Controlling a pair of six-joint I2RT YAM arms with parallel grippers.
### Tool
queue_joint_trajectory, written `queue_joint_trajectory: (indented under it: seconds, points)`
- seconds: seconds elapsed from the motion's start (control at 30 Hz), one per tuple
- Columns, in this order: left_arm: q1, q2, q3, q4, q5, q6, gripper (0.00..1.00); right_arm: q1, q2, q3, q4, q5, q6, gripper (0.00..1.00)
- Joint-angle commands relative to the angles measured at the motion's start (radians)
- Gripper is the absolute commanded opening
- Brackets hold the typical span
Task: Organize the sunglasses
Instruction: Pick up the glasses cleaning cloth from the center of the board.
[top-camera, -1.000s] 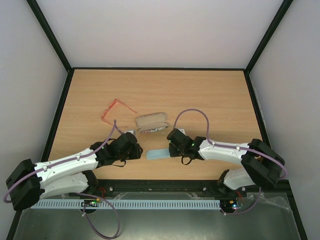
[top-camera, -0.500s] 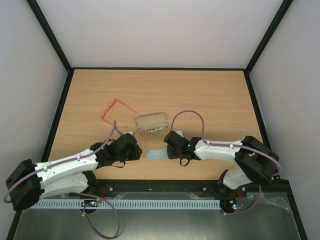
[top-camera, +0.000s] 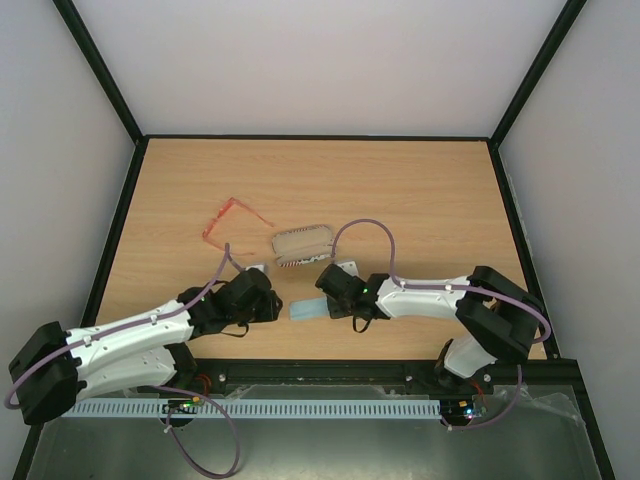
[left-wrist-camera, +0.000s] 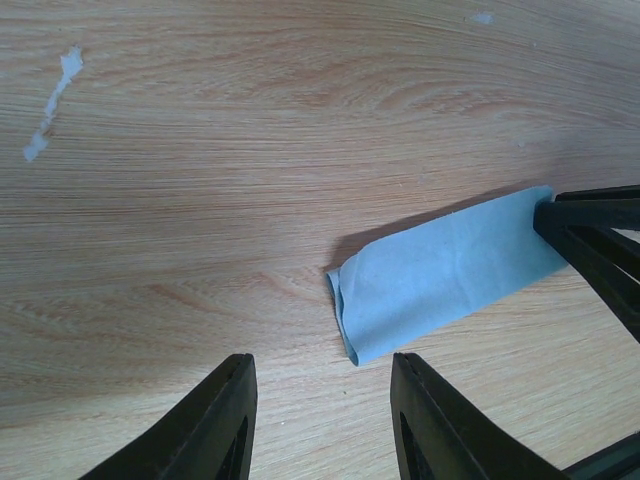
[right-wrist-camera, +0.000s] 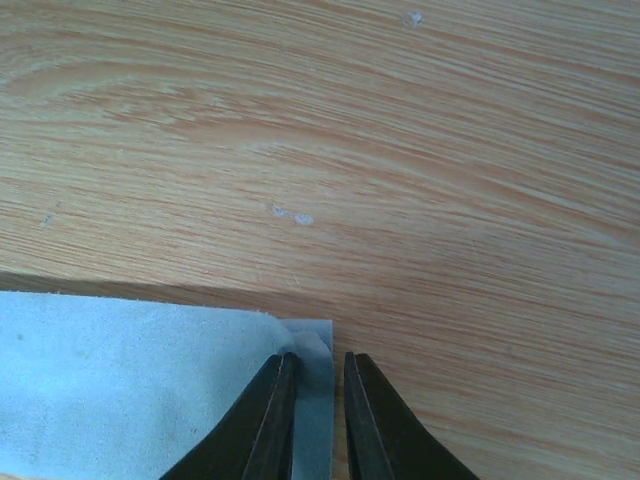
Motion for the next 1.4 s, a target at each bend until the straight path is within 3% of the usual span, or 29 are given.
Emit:
queue_joint_trajectory:
  seconds: [0.0, 0.2, 0.57, 0.8, 1.03, 1.13, 1.37]
  points:
    - [0.006, -0.019, -0.018, -0.011, -0.007, 0.003, 0.39, 0.011, 0.029, -0.011, -0.063, 0.032, 0.028, 0.17]
    - [0.006, -0.021, -0.029, -0.007, -0.001, 0.001, 0.39, 0.016, 0.043, -0.047, -0.020, -0.006, 0.038, 0.19]
    - [0.007, 0.007, -0.026, 0.011, 0.014, 0.001, 0.39, 0.017, 0.053, -0.098, 0.042, -0.041, 0.063, 0.02]
    - [0.006, 0.087, -0.029, 0.079, 0.059, -0.007, 0.45, 0.017, 0.007, -0.134, 0.125, -0.066, 0.130, 0.01]
    - [-0.016, 0.196, -0.011, 0.137, 0.078, -0.030, 0.45, 0.017, -0.024, -0.140, 0.118, -0.056, 0.140, 0.01]
    - [-0.025, 0.207, -0.004, 0.133, 0.070, -0.039, 0.45, 0.017, -0.031, -0.122, 0.078, -0.044, 0.116, 0.17]
    - [-0.025, 0.178, 0.006, 0.083, 0.048, -0.042, 0.44, 0.018, -0.080, -0.090, -0.027, -0.001, 0.069, 0.23]
